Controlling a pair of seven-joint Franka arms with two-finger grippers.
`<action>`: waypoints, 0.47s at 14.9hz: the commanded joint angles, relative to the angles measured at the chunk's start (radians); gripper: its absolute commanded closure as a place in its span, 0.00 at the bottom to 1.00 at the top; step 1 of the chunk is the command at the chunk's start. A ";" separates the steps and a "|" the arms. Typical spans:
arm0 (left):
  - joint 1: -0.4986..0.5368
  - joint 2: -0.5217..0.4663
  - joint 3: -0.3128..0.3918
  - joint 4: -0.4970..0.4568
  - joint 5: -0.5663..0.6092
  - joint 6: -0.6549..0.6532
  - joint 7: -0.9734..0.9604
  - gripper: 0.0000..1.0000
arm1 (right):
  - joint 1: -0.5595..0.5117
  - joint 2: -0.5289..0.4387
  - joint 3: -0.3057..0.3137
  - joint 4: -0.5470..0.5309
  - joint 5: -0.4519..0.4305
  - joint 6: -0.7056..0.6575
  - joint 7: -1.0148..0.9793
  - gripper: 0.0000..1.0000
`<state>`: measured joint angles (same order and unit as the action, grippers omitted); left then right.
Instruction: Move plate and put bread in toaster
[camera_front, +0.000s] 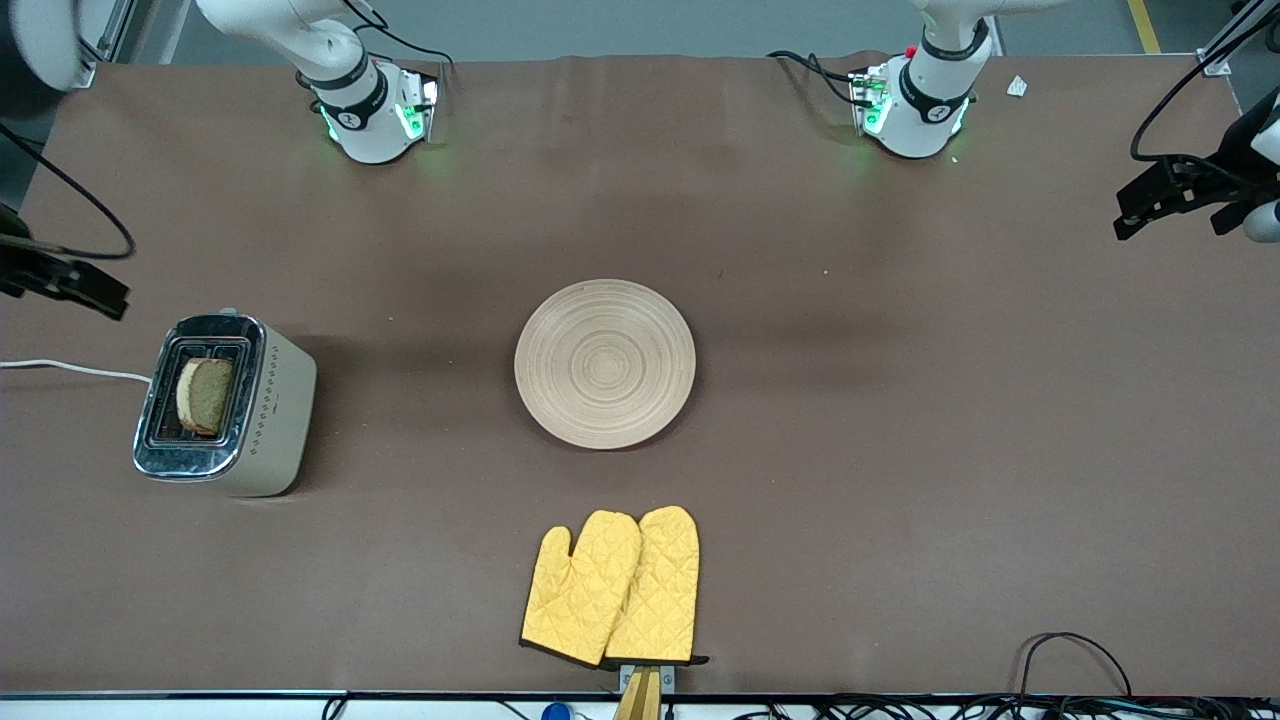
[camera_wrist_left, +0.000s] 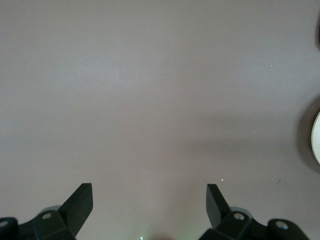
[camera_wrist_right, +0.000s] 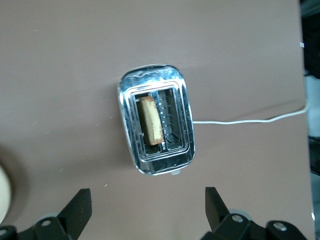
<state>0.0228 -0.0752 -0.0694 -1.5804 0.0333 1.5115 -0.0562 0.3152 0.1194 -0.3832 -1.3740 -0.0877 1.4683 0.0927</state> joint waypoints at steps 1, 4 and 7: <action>-0.004 0.020 0.002 0.036 0.010 0.000 -0.004 0.00 | -0.074 -0.074 0.009 0.024 0.083 -0.086 -0.143 0.00; -0.004 0.044 0.002 0.068 0.010 0.000 -0.002 0.00 | -0.070 -0.158 0.013 -0.045 0.082 -0.124 -0.186 0.00; -0.004 0.044 0.002 0.069 0.014 0.000 -0.002 0.00 | -0.067 -0.167 0.013 -0.085 0.082 -0.100 -0.186 0.00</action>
<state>0.0226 -0.0459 -0.0694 -1.5405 0.0333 1.5131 -0.0568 0.2451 -0.0253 -0.3792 -1.3957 -0.0198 1.3342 -0.0876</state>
